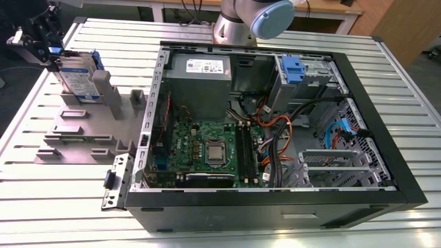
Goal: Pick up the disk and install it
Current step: 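Pick up the disk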
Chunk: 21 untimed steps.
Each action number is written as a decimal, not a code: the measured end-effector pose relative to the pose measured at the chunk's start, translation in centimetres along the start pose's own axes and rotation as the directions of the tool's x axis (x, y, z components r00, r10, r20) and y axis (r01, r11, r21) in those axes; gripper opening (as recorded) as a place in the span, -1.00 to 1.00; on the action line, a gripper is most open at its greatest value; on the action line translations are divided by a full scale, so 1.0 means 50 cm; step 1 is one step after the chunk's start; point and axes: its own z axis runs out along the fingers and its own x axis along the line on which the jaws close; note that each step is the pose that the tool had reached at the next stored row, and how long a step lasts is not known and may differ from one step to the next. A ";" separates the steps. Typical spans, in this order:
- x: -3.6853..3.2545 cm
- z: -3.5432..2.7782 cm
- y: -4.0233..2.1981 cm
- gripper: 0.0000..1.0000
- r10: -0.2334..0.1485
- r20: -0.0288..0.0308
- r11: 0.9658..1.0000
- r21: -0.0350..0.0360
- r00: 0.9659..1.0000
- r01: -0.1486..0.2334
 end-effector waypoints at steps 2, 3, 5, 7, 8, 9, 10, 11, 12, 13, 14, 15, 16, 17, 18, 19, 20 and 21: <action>0.000 0.000 0.000 0.01 0.000 0.000 1.000 0.000 1.000 0.000; 0.000 0.000 0.000 0.01 0.000 0.000 1.000 0.000 1.000 0.000; 0.000 0.000 0.000 0.01 0.000 0.000 1.000 0.000 1.000 0.000; 0.000 0.000 0.000 0.01 0.000 0.000 1.000 0.000 1.000 0.000; 0.000 0.000 0.000 -0.02 0.000 0.000 1.000 0.000 1.000 0.000; 0.000 0.000 0.000 -0.02 0.000 0.000 1.000 0.000 1.000 0.000; 0.000 0.000 0.000 -0.15 0.000 0.000 1.000 0.000 1.000 0.000; 0.000 0.000 0.000 -0.15 0.000 0.000 1.000 0.000 1.000 0.000; 0.000 0.000 0.000 -0.15 0.000 0.000 1.000 0.000 1.000 0.000; 0.000 0.000 0.000 -0.15 0.000 0.000 1.000 0.000 1.000 0.000; 0.000 0.000 0.000 -0.15 0.000 0.000 1.000 0.000 1.000 0.000; 0.000 0.000 0.000 -0.15 0.000 0.000 1.000 0.000 1.000 0.000; 0.001 0.001 0.000 -0.15 0.000 0.000 1.000 0.000 1.000 0.000; 0.001 0.001 0.000 -0.15 0.000 0.000 1.000 0.000 1.000 0.000; 0.001 0.001 0.000 -0.15 0.000 0.000 1.000 0.000 1.000 0.000; 0.002 0.000 0.000 -0.15 0.000 0.000 1.000 0.000 1.000 0.000; 0.002 0.000 0.000 -0.15 0.000 0.000 1.000 0.000 1.000 0.000; 0.003 0.001 0.000 -0.15 0.000 -0.001 1.000 0.000 1.000 0.000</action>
